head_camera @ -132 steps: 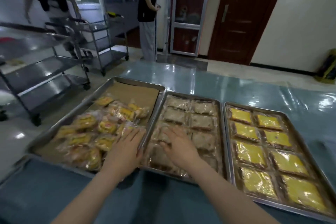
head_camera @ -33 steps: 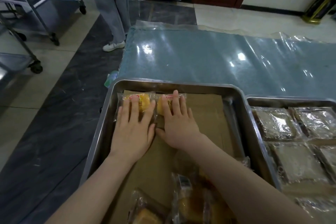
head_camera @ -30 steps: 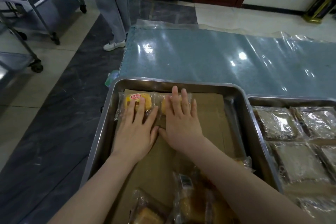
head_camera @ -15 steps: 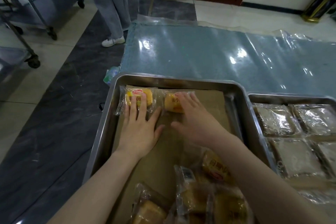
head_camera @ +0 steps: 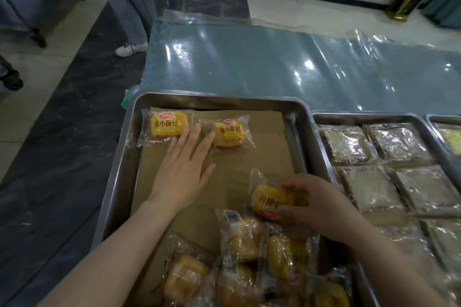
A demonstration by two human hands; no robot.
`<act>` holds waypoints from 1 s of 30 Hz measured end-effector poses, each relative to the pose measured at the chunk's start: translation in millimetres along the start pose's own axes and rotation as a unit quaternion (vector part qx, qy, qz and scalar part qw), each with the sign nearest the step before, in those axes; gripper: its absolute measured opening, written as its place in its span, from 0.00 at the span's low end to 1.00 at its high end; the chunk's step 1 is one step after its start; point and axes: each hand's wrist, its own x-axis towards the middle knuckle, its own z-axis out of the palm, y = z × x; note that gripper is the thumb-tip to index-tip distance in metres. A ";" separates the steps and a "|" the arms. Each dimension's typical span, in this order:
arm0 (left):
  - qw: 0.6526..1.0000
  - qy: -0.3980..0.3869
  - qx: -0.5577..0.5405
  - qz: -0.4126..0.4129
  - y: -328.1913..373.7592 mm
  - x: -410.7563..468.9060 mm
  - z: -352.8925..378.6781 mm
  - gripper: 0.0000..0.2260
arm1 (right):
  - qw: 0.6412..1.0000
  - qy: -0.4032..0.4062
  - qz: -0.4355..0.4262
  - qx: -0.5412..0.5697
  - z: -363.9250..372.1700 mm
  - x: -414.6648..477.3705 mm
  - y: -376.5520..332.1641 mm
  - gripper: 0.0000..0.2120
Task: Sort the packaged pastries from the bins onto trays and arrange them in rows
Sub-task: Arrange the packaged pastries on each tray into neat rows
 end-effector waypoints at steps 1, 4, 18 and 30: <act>1.000 -0.010 0.007 0.015 -0.4 -0.3 1.0 0.28 | 1.000 0.014 -0.002 0.002 0.8 2.6 -2.3 0.21; 0.997 -0.037 0.033 0.066 -1.1 0.0 4.9 0.27 | 0.993 0.077 0.016 0.090 2.0 8.7 -4.3 0.17; 0.998 -0.027 0.042 0.033 -3.0 3.5 9.4 0.29 | 0.975 0.223 0.013 0.004 3.4 66.7 -9.5 0.20; 1.000 -0.008 -0.023 -0.016 -9.6 7.9 3.4 0.28 | 0.982 0.177 0.037 -0.055 16.5 69.2 6.7 0.29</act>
